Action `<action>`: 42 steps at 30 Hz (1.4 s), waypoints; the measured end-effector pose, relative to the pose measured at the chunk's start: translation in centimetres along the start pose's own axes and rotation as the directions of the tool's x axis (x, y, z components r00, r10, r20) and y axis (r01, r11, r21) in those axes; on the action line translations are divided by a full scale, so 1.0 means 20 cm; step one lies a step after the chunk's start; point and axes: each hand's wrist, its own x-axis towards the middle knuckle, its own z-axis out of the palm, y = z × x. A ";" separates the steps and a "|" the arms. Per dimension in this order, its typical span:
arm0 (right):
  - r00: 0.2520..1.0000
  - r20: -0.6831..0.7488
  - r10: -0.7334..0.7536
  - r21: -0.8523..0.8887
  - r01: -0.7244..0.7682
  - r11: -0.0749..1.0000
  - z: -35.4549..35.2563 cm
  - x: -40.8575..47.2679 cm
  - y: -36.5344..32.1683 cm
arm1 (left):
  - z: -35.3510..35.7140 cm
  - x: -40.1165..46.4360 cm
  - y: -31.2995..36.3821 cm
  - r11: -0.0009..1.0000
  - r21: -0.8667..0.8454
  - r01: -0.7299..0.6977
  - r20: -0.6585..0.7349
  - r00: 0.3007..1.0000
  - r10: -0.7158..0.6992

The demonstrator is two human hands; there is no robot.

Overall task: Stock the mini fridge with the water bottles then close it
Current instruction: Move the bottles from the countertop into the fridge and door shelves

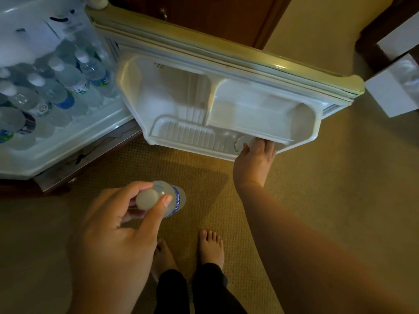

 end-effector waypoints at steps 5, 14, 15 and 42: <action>0.999 0.010 0.035 0.016 -0.035 0.999 -0.02 0.00 0.03 | 0.03 -0.01 0.00 0.999 -0.033 -0.001 0.007 1.000 0.001; 0.896 -0.057 0.439 0.249 -0.413 0.876 -0.03 0.05 -0.05 | 0.07 0.02 0.05 0.999 -0.033 -0.040 -0.005 0.999 0.040; 0.867 -0.048 0.495 0.272 -0.466 0.842 -0.03 0.06 -0.06 | 0.07 0.02 0.06 0.998 -0.034 -0.044 -0.007 0.999 0.043; 0.648 0.349 0.677 0.323 -0.761 0.562 -0.01 0.20 -0.12 | 0.11 0.03 0.10 0.998 -0.043 -0.042 -0.018 0.999 0.041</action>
